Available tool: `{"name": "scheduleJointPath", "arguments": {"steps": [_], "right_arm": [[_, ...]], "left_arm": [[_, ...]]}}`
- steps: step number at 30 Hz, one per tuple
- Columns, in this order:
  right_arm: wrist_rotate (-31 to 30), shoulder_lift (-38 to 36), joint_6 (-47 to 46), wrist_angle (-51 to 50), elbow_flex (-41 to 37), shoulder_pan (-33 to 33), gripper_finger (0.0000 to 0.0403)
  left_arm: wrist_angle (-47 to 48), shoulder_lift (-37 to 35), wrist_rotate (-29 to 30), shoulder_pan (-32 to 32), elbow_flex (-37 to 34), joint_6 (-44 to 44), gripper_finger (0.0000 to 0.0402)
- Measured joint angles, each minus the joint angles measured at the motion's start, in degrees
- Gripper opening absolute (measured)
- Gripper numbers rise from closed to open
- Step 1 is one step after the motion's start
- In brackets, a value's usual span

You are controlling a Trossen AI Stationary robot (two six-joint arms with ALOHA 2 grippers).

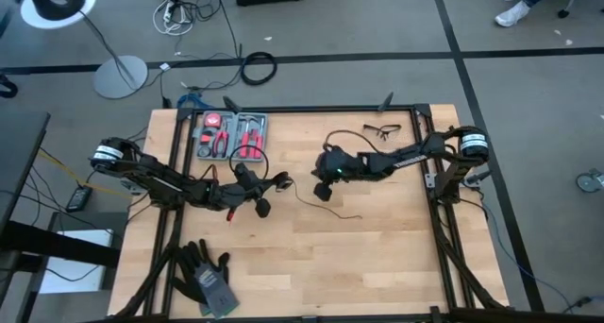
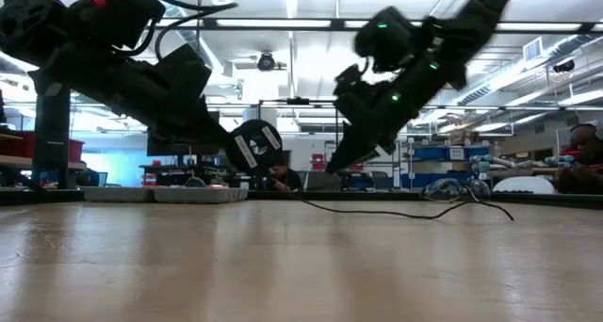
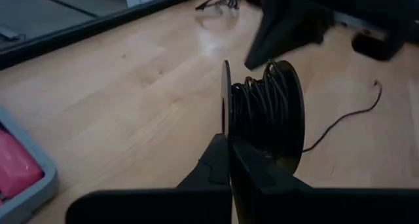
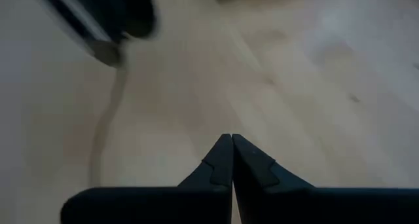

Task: Coil cords
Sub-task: Coil the black wire on the black spool

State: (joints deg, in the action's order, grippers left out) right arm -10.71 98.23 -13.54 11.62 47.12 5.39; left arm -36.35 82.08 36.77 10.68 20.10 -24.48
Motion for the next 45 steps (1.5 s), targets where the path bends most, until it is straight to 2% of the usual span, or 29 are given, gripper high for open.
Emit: {"name": "scheduleJointPath", "arguments": {"steps": [6, 10, 17, 28, 45], "right_arm": [[0.44, 2.35, -6.15, 34.26, -12.82, -3.81, 0.0007], [0.43, 5.98, -7.25, 44.15, -14.72, -5.12, 0.0012], [0.41, 10.04, -7.25, 43.99, -11.44, -6.59, 0.0012], [0.46, 9.38, -6.27, 44.22, -11.73, -6.89, 0.0054], [0.47, 9.38, -6.21, 45.40, -11.73, -6.89, 0.0051]], "left_arm": [[-5.58, 0.00, 0.09, 0.00, 0.06, 3.47, 0.0000], [-8.58, -0.02, 1.35, -0.15, -0.02, 5.43, 0.0000], [-10.63, -0.02, 2.19, -0.15, 0.00, 6.33, 0.0000], [-10.56, -0.02, 2.55, -0.15, 0.00, 6.28, 0.0000], [-12.42, -0.02, 1.99, -0.15, -0.02, 5.61, 0.0000]]}}
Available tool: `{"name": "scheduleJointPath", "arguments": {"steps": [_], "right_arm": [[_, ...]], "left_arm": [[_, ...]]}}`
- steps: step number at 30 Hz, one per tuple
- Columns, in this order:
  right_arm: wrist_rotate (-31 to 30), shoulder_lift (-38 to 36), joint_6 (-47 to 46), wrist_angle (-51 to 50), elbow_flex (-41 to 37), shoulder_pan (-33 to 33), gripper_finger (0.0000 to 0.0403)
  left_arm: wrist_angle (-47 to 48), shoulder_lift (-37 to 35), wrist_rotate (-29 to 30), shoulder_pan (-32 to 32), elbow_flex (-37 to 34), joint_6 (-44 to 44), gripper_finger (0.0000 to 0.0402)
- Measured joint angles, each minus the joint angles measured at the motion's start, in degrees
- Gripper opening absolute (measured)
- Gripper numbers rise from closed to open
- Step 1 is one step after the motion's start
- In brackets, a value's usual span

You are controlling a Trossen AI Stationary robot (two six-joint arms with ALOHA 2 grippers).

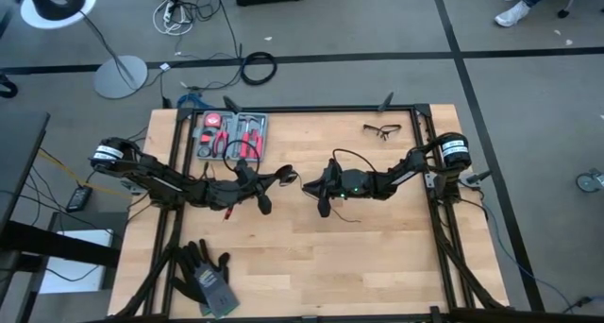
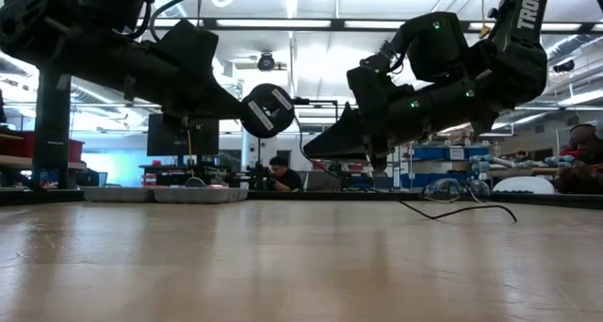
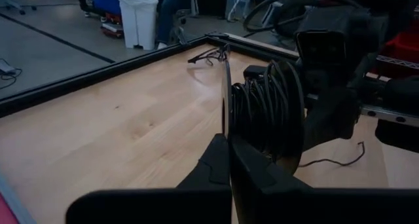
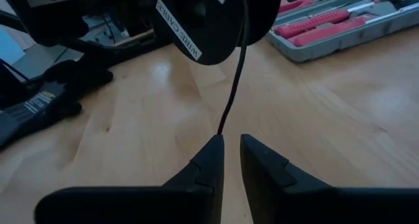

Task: Coil cords
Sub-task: Coil the black wire on the black spool

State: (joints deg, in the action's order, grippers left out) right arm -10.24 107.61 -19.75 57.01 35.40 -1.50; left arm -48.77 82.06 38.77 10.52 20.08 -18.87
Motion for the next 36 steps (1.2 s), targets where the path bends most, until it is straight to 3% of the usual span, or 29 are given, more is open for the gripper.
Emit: {"name": "scheduleJointPath", "arguments": {"steps": [28, 36], "right_arm": [[0.02, 0.00, 0.01, -0.02, 0.00, 0.00, 0.0048], [0.02, 0.00, 0.00, -0.04, 0.00, 0.00, 0.0047]], "left_arm": [[-2.84, 0.00, -3.78, 0.09, 0.00, -1.80, 0.0000], [-3.41, 0.00, -8.16, 0.16, 0.00, -3.26, 0.0000]]}}
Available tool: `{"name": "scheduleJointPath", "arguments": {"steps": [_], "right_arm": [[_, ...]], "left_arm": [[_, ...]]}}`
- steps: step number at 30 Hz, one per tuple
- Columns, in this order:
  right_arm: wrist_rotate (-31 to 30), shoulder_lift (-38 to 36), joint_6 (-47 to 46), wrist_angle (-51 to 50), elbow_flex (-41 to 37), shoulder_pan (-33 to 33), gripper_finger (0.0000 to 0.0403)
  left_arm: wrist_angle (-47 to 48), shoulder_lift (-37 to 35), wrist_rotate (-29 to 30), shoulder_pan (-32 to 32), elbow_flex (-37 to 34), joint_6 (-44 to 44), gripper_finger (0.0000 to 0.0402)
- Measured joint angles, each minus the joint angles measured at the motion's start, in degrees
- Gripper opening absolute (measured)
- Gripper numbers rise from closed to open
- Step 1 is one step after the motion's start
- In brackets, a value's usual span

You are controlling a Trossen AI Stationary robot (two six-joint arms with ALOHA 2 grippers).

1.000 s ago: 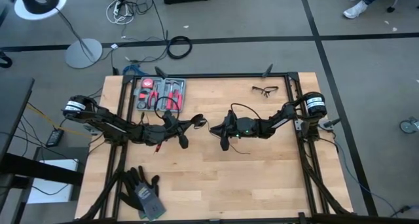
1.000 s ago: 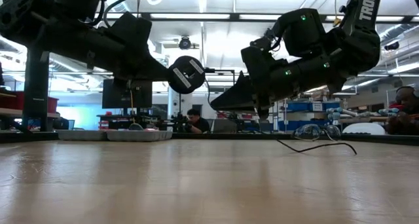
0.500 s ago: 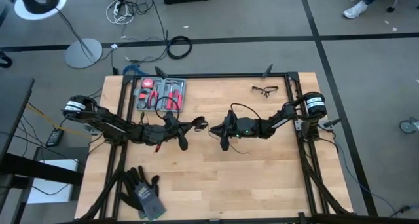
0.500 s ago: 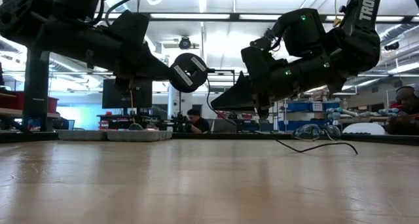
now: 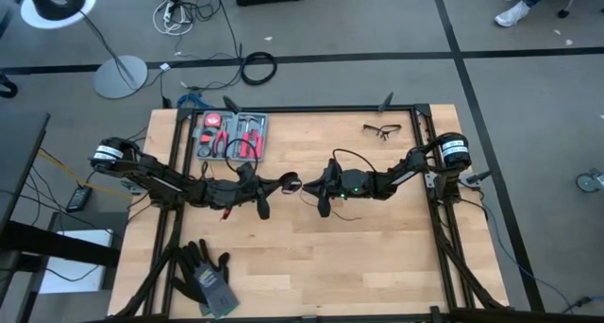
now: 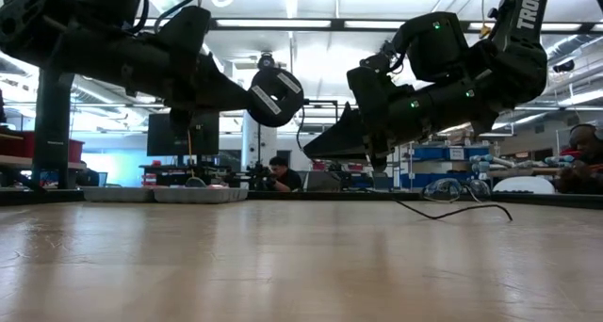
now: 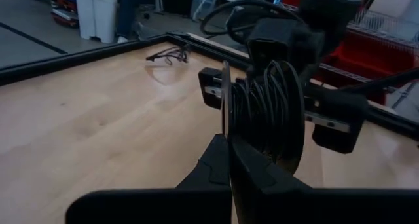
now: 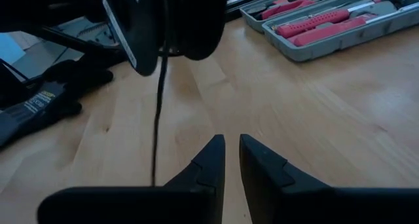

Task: Coil cords
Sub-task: Coil the black wire on the black spool

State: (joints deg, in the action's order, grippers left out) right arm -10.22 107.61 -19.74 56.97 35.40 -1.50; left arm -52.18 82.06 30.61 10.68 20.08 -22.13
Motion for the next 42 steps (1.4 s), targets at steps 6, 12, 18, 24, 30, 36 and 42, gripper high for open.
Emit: {"name": "scheduleJointPath", "arguments": {"steps": [6, 12, 18, 24, 30, 36, 42], "right_arm": [[0.00, 0.00, 0.00, 0.00, 0.00, 0.00, 0.0047], [0.00, 0.00, 0.00, 0.00, 0.00, 0.00, 0.0046], [0.00, 0.00, 0.02, 0.00, 0.00, 0.00, 0.0047], [0.00, 0.00, 0.00, 0.00, 0.00, 0.01, 0.0047], [0.00, 0.00, 0.00, 0.00, 0.00, 0.00, 0.0044], [0.02, 0.00, 0.01, 0.00, 0.00, 0.00, 0.0045], [0.02, 0.00, 0.00, 0.00, 0.00, 0.00, 0.0043]], "left_arm": [[-0.80, 0.00, 0.67, 0.26, 0.00, 0.88, 0.0000], [-0.74, 0.00, 0.74, 0.26, 0.00, 1.01, 0.0000], [-0.72, 0.00, 0.77, 0.26, 0.00, 2.01, 0.0000], [-0.70, 0.00, 0.77, 0.26, 0.00, 1.99, 0.0000], [-0.69, 0.00, 0.53, 0.26, 0.00, 1.99, 0.0000], [-0.66, 0.00, 0.35, 0.26, 0.00, 2.21, 0.0000], [-0.63, 0.00, 0.35, 0.26, 0.00, 2.26, 0.0000]]}}
